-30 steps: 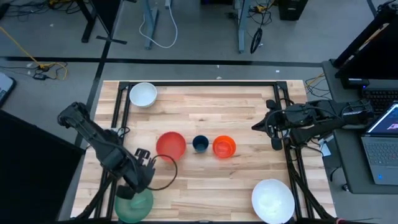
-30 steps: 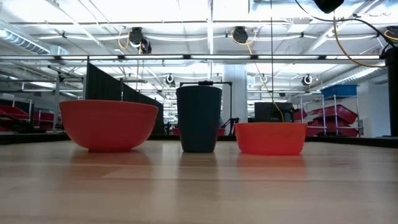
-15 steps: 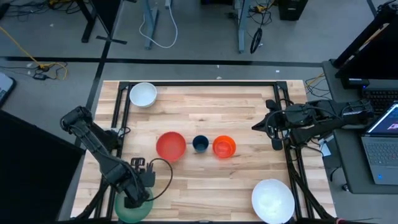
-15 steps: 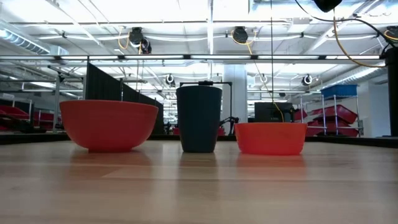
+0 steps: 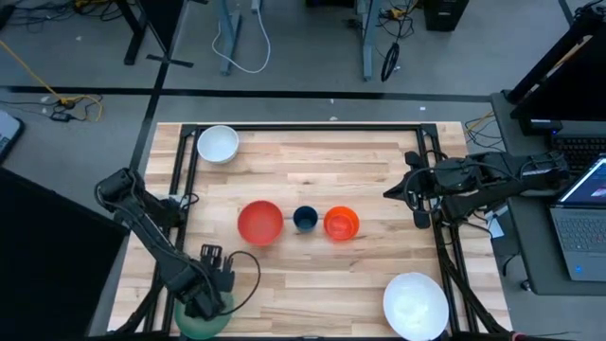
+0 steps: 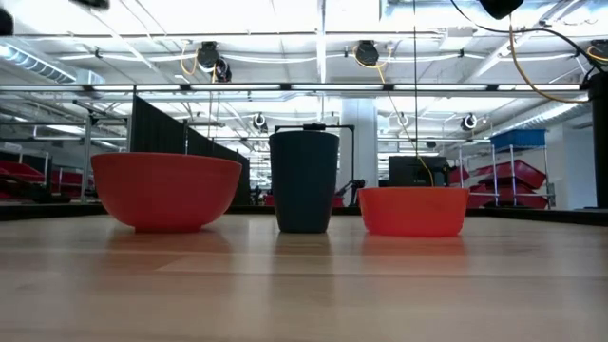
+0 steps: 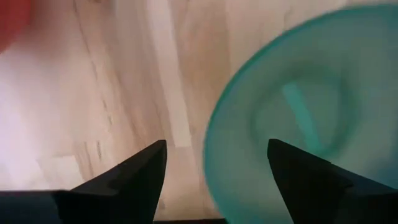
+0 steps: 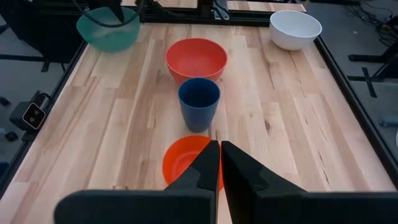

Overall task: Nest bowls inside each other
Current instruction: Stack the green bowl onto the bottom white bowl

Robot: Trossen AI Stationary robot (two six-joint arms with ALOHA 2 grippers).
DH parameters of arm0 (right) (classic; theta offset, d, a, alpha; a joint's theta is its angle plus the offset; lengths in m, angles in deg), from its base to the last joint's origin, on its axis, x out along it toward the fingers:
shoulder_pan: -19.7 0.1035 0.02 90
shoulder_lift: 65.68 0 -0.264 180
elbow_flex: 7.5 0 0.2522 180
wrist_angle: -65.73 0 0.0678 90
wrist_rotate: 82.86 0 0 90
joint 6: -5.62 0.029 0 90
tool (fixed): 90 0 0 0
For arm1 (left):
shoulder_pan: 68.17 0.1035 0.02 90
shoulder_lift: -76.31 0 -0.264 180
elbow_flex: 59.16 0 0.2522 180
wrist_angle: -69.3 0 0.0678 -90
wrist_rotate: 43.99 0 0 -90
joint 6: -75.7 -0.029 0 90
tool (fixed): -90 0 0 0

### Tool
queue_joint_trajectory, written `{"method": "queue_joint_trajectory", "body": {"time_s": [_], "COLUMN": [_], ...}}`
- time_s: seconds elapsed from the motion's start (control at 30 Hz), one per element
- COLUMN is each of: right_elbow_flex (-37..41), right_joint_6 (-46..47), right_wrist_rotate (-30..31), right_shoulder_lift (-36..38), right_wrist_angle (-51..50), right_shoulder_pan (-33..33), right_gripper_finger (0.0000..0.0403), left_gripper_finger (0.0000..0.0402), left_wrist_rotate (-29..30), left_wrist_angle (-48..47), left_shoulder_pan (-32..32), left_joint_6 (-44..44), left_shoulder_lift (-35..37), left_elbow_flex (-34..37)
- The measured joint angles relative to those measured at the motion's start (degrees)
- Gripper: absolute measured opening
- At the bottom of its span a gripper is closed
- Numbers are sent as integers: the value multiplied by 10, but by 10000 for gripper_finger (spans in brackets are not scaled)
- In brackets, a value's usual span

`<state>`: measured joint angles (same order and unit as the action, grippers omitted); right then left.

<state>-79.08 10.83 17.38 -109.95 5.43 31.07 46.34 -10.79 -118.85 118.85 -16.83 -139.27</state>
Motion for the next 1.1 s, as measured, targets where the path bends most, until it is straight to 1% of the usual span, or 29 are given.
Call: {"method": "queue_joint_trajectory", "body": {"time_s": [0.13, 0.4, 0.47, 0.53, 0.6, 0.7, 1.0, 1.03, 1.1], "right_elbow_flex": [0, 0, 0, 0, 0, 0, 0, 0, 0], "right_joint_6": [-3, -16, -16, -16, -16, -16, -19, -19, -24], "right_wrist_rotate": [1, 1, 1, 1, 1, 1, 1, 1, 1], "right_shoulder_lift": [0, 0, 0, 0, 0, 0, 0, 0, 0], "right_wrist_angle": [0, 0, 0, 0, 0, 0, 0, 0, 0], "right_shoulder_pan": [0, 0, 0, 0, 0, 0, 0, 0, 0], "right_gripper_finger": [0, 0, 0, 0, 0, 0, 0, 0, 0], "left_gripper_finger": [265, 265, 260, 248, 228, 186, 21, 13, 10], "left_wrist_rotate": [-17, -17, -20, -29, -35, -41, -39, -40, -42], "left_wrist_angle": [20, 52, 82, 103, 115, 117, 118, 118, 120], "left_shoulder_pan": [-15, -15, -14, -14, -12, -3, 21, 23, 26], "left_joint_6": [11, 30, 31, 31, 31, 31, 29, 28, 28], "left_shoulder_lift": [0, 0, 0, 0, 0, 0, 1, 2, 2], "left_elbow_flex": [27, 73, 88, 102, 109, 116, 115, 115, 114]}}
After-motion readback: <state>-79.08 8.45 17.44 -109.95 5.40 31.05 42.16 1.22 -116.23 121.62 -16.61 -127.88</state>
